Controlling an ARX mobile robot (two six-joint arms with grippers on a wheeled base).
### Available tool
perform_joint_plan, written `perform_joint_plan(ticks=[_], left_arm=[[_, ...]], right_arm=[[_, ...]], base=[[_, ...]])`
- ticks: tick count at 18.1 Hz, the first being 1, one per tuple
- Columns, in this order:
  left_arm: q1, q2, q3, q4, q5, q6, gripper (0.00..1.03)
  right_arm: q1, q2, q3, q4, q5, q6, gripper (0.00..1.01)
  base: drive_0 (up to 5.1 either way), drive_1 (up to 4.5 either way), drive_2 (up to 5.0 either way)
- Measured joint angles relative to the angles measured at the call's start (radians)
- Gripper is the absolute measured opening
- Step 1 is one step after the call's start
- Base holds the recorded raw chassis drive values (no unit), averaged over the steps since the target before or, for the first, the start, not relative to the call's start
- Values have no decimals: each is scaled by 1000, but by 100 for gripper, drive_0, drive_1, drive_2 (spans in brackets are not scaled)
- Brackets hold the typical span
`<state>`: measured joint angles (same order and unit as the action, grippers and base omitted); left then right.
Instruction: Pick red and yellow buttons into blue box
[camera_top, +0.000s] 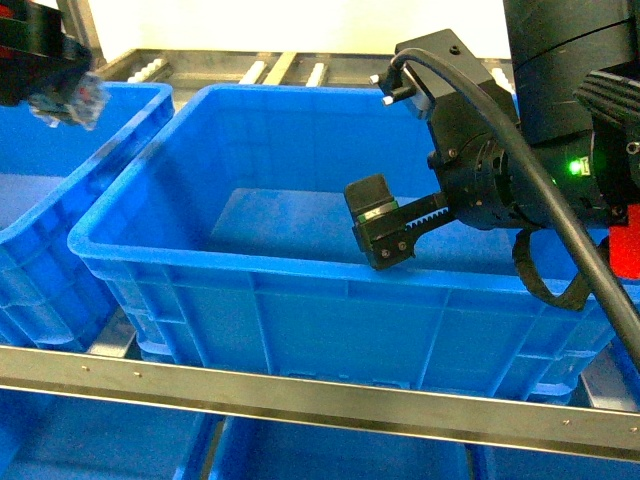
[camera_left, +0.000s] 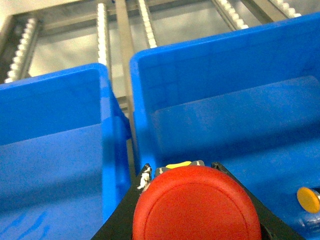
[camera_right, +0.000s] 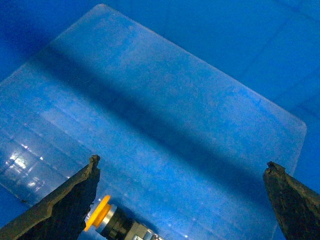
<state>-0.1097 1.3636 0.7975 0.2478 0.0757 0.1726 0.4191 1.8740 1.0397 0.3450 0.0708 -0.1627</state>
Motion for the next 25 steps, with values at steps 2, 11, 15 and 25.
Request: perform_joint_plan(ticks=[2,11,15,25], left_arm=[[-15,146,84,18,77,21,30],[-77,540,359,-44,114,13,30],[-72,540,357,-11,56,7,67],[-33,425,-80,761,-225,-145,55]], right_arm=[[0,0,0,0,0,0,98],[-1,0,0,0,0,0,98],[0,0,0,0,0,0,98],[-104,-108,-452,780,260,131,52]], base=[[0,0,0],[0,0,0],[0,0,0],[0,0,0]])
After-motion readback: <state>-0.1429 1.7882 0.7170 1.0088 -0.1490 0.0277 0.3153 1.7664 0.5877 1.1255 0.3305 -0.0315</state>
